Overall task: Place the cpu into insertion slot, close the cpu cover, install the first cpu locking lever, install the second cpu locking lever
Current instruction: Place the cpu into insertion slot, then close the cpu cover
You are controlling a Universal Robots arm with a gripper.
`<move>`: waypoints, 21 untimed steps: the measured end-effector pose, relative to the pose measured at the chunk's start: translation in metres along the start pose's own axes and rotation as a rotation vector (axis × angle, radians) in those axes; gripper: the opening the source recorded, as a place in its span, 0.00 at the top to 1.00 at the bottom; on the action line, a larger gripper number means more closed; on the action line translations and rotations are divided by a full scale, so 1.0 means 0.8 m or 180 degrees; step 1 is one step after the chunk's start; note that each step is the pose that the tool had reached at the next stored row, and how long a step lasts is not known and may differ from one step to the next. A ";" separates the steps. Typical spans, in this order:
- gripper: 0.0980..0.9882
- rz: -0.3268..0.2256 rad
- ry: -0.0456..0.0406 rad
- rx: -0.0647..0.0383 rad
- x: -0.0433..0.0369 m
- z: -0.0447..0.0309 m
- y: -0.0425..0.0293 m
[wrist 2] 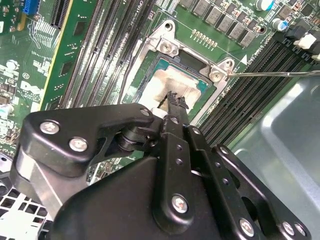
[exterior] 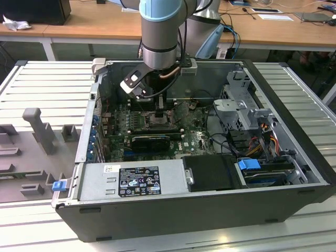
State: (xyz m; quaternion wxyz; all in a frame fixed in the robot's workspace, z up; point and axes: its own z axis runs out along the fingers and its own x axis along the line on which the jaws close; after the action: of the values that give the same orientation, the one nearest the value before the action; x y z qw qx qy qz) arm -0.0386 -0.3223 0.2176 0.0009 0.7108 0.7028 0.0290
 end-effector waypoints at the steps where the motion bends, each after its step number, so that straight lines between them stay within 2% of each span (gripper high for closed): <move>1: 0.99 0.0000 0.0000 0.0000 0.000 -0.0007 0.0000; 21: 0.99 0.0001 0.0001 -0.0001 0.001 -0.0229 0.0010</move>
State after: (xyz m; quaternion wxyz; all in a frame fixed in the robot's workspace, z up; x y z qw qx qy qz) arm -0.0385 -0.3223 0.2359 0.0008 0.7108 0.7027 0.0293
